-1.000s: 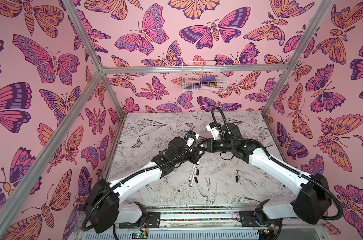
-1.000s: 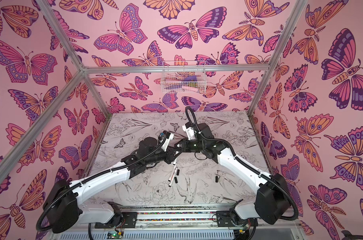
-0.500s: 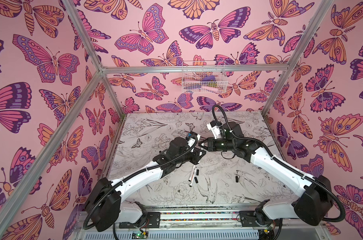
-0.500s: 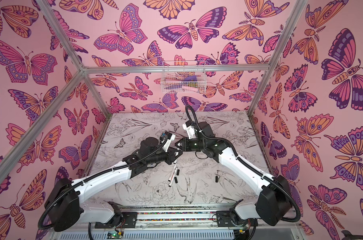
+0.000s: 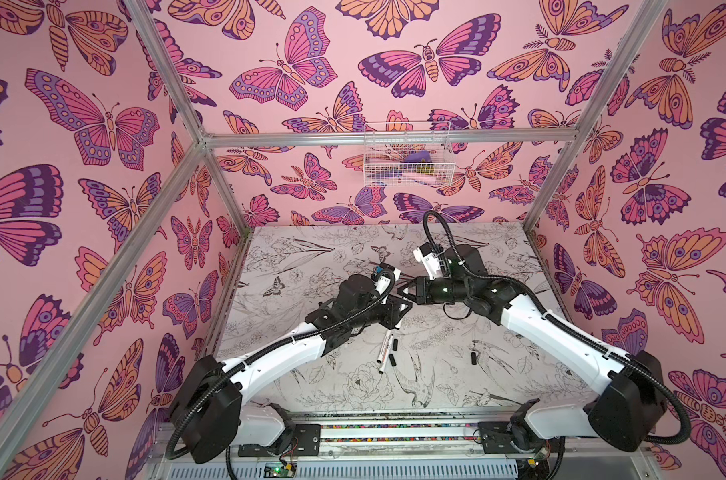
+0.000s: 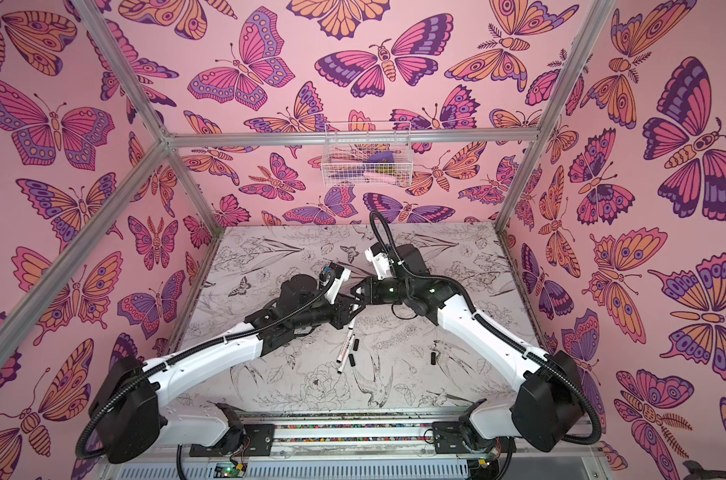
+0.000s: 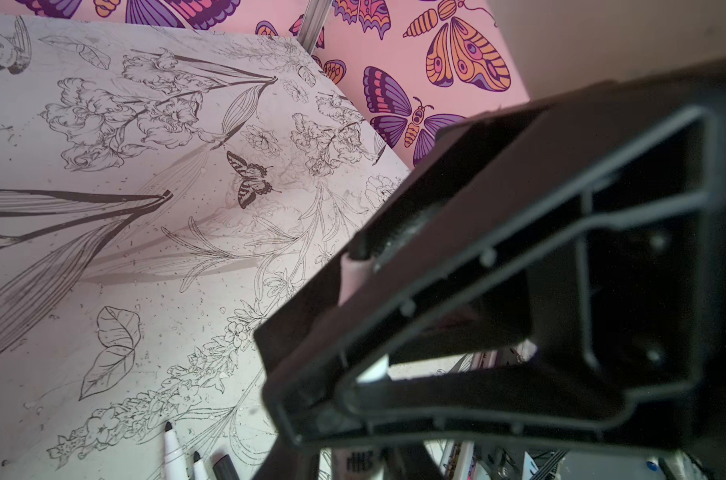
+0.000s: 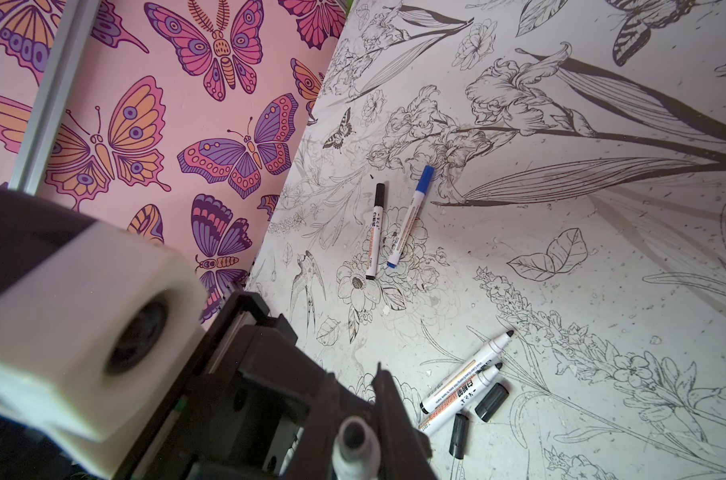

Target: Insert the pens into the pen caps

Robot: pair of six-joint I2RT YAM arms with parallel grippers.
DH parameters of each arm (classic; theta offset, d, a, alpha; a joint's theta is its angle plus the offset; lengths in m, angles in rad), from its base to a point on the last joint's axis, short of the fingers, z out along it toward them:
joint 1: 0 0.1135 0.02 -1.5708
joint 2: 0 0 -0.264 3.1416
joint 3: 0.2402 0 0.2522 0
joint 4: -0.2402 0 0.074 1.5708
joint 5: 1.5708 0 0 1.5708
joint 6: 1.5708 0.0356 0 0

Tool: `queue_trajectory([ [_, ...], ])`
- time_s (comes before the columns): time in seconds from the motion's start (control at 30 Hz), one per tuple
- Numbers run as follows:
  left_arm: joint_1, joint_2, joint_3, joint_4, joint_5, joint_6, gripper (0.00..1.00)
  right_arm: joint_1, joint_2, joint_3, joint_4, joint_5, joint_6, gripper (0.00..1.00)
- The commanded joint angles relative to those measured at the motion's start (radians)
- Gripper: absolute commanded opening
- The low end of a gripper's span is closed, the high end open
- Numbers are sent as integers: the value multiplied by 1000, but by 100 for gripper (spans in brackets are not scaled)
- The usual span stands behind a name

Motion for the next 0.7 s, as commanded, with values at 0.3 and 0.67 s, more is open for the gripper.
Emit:
queue_trajectory([
  [0.3,-1,-17,-11,-26,-99,-6,0,-35,-90,-11,-85,144,27,45],
  [0.67,-1,-29,-67,-57,-207,-33,0,-264,-292,-341,-447,632,181,57],
])
